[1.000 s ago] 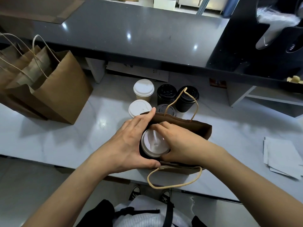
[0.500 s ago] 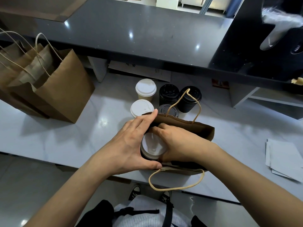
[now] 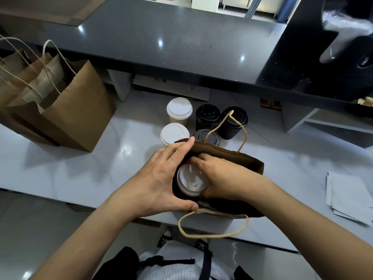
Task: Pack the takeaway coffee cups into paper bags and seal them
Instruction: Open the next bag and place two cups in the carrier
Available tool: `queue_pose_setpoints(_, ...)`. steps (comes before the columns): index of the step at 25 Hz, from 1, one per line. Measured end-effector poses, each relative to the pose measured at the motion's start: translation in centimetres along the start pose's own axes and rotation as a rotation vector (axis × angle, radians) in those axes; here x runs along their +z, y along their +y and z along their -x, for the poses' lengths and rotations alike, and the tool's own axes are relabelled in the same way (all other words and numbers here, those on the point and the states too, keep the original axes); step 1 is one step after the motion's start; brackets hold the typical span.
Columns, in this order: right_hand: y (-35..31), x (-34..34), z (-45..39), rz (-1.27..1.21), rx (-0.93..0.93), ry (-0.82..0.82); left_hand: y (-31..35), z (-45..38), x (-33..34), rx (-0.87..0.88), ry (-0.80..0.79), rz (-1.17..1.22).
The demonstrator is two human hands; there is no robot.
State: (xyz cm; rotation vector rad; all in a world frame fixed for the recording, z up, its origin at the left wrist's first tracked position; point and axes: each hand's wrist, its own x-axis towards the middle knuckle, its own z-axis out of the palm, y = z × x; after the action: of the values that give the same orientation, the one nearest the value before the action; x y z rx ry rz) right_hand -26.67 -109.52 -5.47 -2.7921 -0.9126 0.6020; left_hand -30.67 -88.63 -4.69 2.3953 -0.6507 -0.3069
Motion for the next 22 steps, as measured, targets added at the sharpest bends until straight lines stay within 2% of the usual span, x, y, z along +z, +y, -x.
queue_pose_setpoints(12, -0.9, 1.9, -0.3, 0.156, -0.097, 0.010, 0.0, -0.1, 0.3, -0.004, 0.014, 0.006)
queue_pose_setpoints(22, -1.3, 2.6, -1.1, 0.149, -0.034, -0.030, 0.2, -0.2, 0.4, 0.000, 0.017, -0.011)
